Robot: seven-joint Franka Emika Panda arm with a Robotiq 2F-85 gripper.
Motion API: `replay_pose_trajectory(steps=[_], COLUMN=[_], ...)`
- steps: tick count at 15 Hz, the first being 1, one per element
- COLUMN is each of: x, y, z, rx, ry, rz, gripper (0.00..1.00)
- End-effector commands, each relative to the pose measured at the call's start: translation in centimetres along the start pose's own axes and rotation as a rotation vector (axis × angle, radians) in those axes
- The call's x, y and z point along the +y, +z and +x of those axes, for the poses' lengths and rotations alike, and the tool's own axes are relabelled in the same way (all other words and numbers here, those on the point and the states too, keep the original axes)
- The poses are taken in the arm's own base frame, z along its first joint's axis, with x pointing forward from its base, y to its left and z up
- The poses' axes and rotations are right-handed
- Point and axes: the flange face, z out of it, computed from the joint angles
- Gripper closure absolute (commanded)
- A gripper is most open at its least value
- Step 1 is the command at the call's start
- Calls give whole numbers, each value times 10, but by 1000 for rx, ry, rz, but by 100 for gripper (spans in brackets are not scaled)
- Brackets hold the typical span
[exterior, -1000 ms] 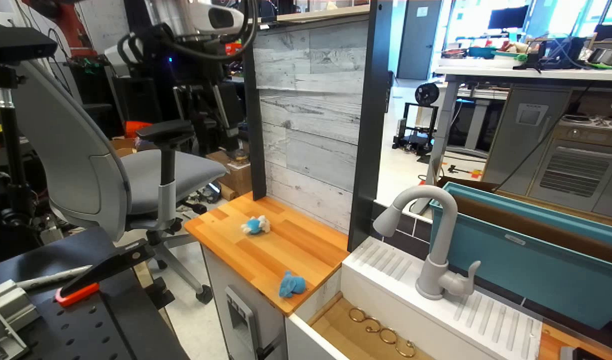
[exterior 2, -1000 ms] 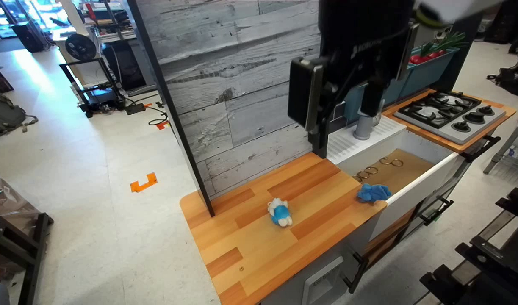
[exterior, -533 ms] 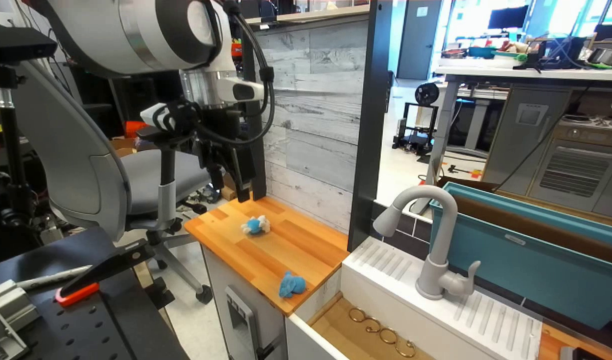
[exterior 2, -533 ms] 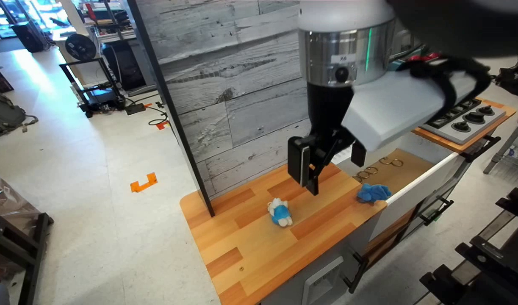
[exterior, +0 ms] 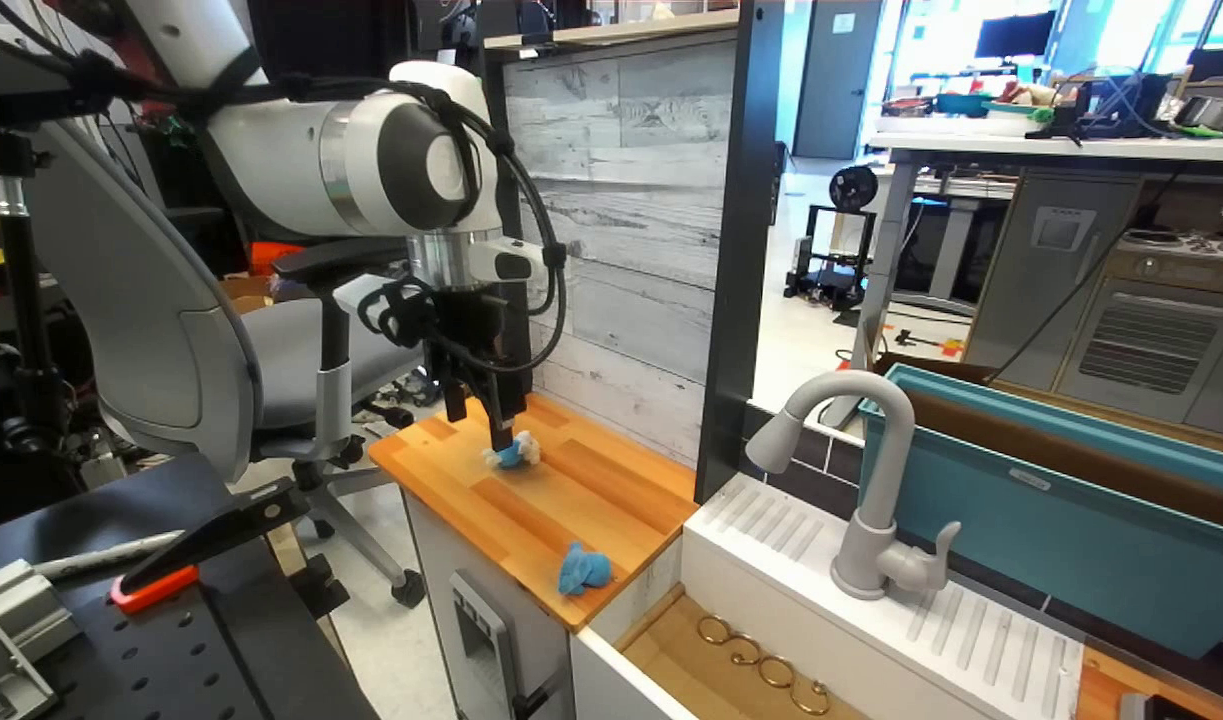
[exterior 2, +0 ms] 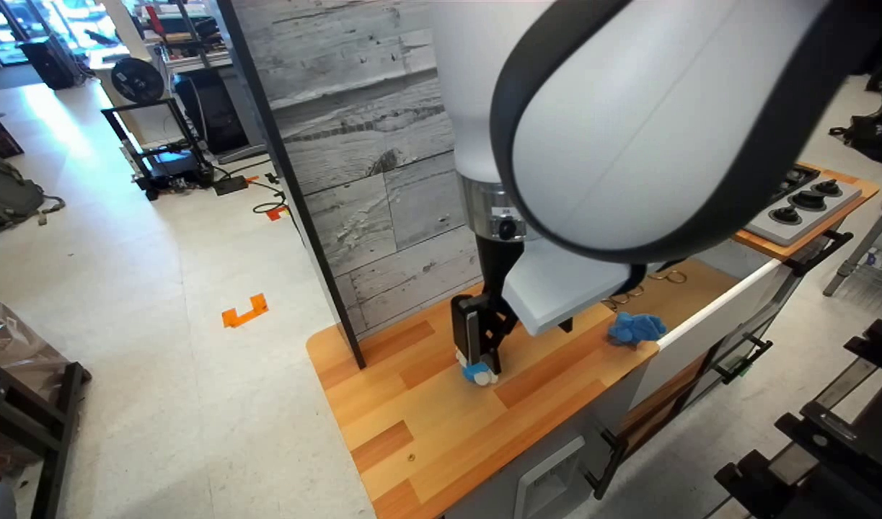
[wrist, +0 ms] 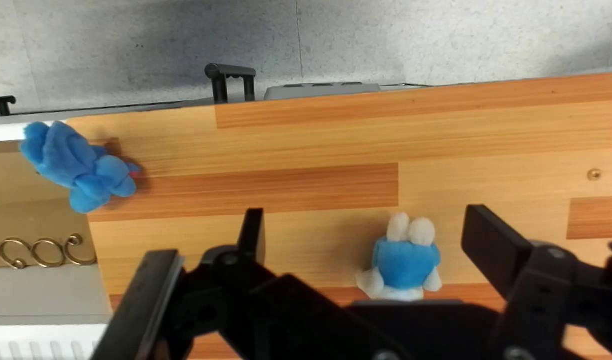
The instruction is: Move the white toy to the right
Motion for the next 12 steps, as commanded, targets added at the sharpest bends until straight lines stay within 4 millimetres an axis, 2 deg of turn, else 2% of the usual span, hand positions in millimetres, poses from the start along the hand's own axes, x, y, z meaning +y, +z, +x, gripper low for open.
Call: replay_pose_trajectory(steps=[1, 5, 12], x=[-10, -16, -34], y=[21, 38, 66], z=[27, 47, 66], rx=[-9, -11, -51], ry=[1, 2, -19], rz=[-4, 8, 25], gripper=[0, 0, 0])
